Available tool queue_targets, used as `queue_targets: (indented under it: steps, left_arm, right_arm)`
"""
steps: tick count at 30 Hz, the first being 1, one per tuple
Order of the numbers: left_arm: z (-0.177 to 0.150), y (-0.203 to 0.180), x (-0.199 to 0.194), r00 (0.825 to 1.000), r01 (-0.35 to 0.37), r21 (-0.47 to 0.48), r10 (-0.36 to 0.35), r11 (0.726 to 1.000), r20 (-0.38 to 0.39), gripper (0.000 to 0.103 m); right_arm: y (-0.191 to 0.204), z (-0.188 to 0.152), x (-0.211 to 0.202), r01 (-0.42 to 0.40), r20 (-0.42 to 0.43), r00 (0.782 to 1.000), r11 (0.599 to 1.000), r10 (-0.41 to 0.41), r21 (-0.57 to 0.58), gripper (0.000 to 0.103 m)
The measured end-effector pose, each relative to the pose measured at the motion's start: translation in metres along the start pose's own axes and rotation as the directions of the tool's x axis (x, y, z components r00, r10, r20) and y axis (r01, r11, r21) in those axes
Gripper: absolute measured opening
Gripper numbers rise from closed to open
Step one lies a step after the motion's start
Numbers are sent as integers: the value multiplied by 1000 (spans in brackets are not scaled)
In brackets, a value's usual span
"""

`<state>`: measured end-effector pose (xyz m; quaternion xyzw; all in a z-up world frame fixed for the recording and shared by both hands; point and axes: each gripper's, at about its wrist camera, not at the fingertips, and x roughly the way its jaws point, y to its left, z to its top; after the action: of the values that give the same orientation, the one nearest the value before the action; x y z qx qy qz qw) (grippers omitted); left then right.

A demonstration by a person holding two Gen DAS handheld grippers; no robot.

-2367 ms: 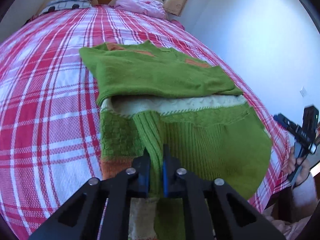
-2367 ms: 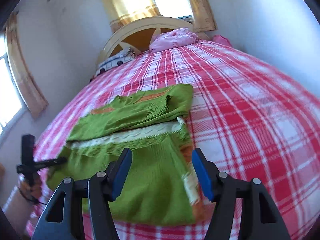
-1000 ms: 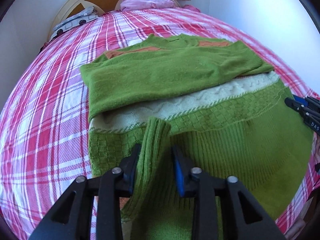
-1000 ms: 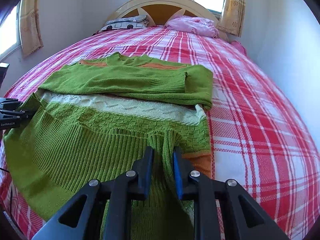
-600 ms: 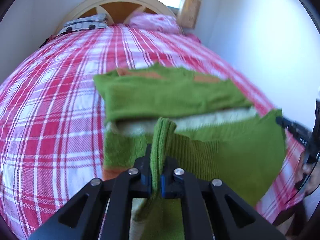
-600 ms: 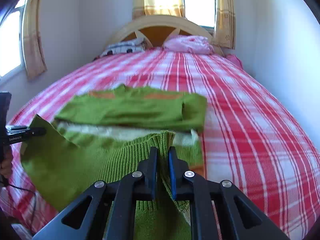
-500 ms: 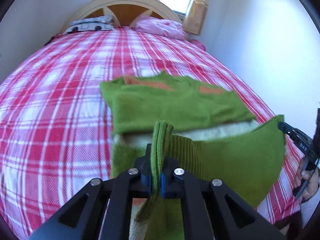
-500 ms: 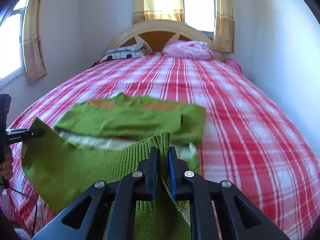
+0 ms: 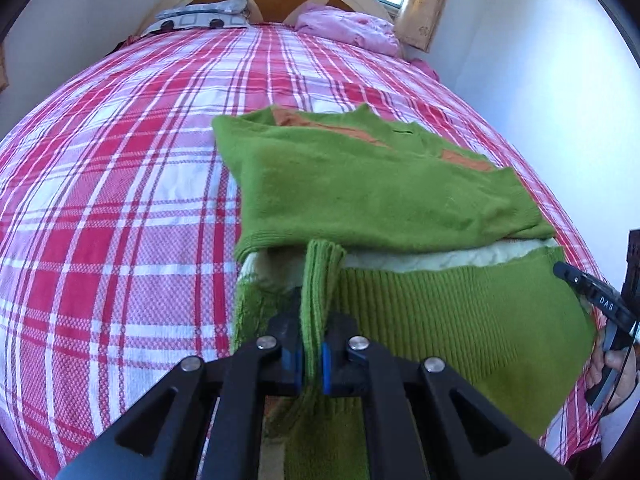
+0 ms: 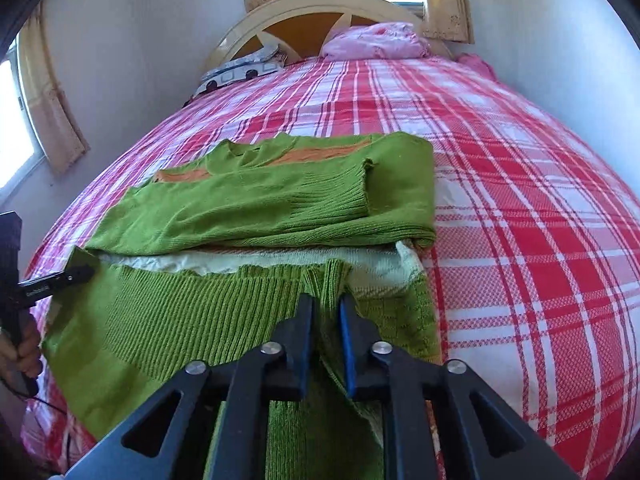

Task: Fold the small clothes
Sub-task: 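Lift the held edge with both grippers and fold it over toward the collar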

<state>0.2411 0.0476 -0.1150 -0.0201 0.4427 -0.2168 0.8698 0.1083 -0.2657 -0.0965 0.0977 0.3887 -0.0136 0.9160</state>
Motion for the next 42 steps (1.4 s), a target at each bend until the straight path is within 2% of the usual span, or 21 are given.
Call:
queue_targets:
  steps: [1, 3, 5, 8, 10, 11, 12, 13, 16, 21, 27, 31, 38, 42]
  left_arm:
    - [1, 1, 0, 1000, 10, -3, -10, 1000, -1, 7]
    - [2, 4, 1, 999, 41, -18, -42, 999, -11, 9]
    - [2, 6, 3, 998, 62, -37, -63, 997, -27, 22]
    - [3, 3, 4, 995, 94, -44, -95, 995, -30, 35]
    - [1, -6, 4, 998, 54, 4, -54, 999, -21, 33]
    - [-1, -13, 4, 1000, 14, 47, -13, 999, -11, 20]
    - [-4, -18, 3, 1000, -20, 83, 19, 996, 3, 11]
    - [-4, -19, 2, 1000, -24, 95, 23, 995, 7, 7]
    - [-5, -19, -6, 1000, -28, 93, 26, 995, 16, 6]
    - [11, -13, -37, 996, -2, 44, -2, 999, 89, 6]
    - [42, -10, -46, 989, -12, -3, 12, 1000, 148, 6]
    - [57, -7, -41, 986, -17, -32, 22, 999, 163, 6]
    - [95, 4, -18, 985, -47, -104, 63, 993, 159, 6]
    - [122, 4, 1, 983, -66, -115, 84, 991, 161, 6]
  right_arm:
    - [1, 0, 0, -8, -10, 1000, 1000, 8, -4, 25]
    - [5, 2, 1, -27, -20, 999, 999, 27, -26, 44]
    - [11, 2, 4, -6, -28, 1000, 998, 4, -62, 49]
    - [20, -1, 10, 51, -22, 998, 991, -54, -121, 49]
    - [27, -4, 11, 92, 0, 996, 982, -93, -166, 32]
    - [29, -6, 10, 100, 3, 995, 979, -101, -176, 15]
    - [31, -6, 9, 107, 6, 994, 978, -108, -180, 13]
    - [34, -6, 6, 118, 14, 993, 976, -117, -185, 11]
    - [36, -4, -10, 120, 44, 992, 979, -115, -167, 10]
    - [41, 11, -43, 108, 124, 988, 982, -89, -155, 10]
    - [55, 42, -66, 144, 245, 964, 975, -101, -167, 10]
    - [63, 58, -62, 187, 288, 948, 967, -132, -173, 10]
    - [58, 92, -42, 199, 319, 936, 971, -149, -131, 10]
    - [54, 115, -21, 220, 324, 931, 966, -168, -133, 10]
